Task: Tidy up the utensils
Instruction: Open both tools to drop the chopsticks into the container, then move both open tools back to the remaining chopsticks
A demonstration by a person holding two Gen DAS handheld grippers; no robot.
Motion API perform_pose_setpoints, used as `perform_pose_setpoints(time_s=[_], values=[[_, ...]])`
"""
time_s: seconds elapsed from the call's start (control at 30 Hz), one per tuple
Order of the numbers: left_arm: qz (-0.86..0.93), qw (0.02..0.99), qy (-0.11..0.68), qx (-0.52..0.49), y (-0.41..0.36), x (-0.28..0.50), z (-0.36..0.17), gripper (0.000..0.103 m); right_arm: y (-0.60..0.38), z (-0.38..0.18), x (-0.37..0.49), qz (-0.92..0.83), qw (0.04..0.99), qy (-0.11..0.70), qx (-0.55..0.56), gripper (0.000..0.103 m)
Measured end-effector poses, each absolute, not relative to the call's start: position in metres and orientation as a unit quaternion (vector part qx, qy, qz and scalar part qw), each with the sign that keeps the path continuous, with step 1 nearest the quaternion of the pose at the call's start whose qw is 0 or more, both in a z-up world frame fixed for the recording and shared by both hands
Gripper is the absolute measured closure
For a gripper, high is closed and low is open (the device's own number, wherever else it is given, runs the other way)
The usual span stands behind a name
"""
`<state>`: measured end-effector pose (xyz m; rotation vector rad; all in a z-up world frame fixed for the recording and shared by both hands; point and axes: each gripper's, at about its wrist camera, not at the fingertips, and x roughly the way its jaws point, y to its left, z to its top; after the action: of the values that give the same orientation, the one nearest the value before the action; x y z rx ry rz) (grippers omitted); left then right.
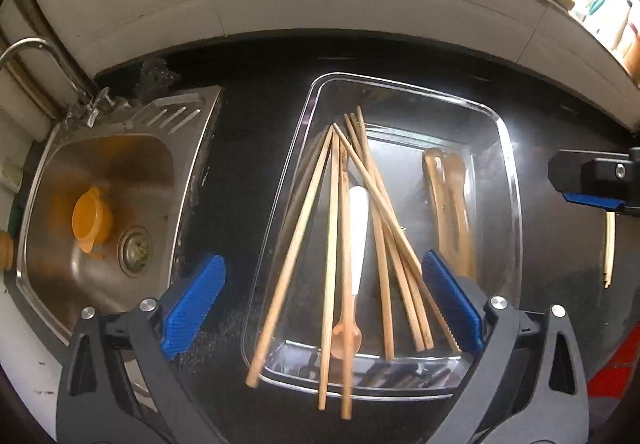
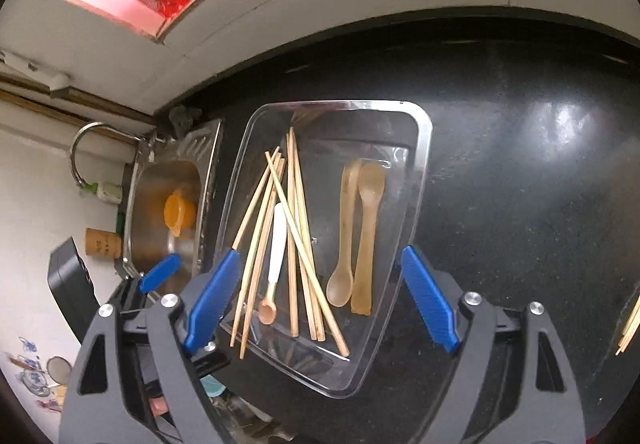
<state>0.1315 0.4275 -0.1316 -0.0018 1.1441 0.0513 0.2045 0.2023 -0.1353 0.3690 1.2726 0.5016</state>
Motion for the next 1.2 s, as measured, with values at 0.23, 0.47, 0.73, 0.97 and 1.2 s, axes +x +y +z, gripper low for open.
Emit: perform_pose_setpoints(time_s=[0.23, 0.47, 0.73, 0.97, 1.2], values=[[0.025, 0.844, 0.536, -0.005, 0.417, 0.124, -0.123, 0.007, 0.183, -0.139, 0.196, 0.224, 0.760, 0.585, 0.171, 0.022], [0.005, 0.851, 0.526, 0.014, 0.377, 0.119, -0.113, 0.007, 0.132, -0.139, 0.183, 0.196, 0.777, 0.572, 0.178, 0.022], [-0.078, 0.850, 0.517, 0.055, 0.266, 0.110, -0.127, 0.007, 0.007, -0.160, 0.147, 0.089, 0.821, 0.544, 0.150, 0.022], [-0.143, 0.825, 0.532, 0.125, 0.158, 0.083, -0.180, 0.007, -0.108, -0.219, 0.090, -0.020, 0.827, 0.559, 0.056, 0.022], [-0.150, 0.801, 0.557, 0.159, 0.113, 0.063, -0.207, 0.007, -0.124, -0.266, 0.062, 0.000, 0.811, 0.585, 0.010, 0.022]])
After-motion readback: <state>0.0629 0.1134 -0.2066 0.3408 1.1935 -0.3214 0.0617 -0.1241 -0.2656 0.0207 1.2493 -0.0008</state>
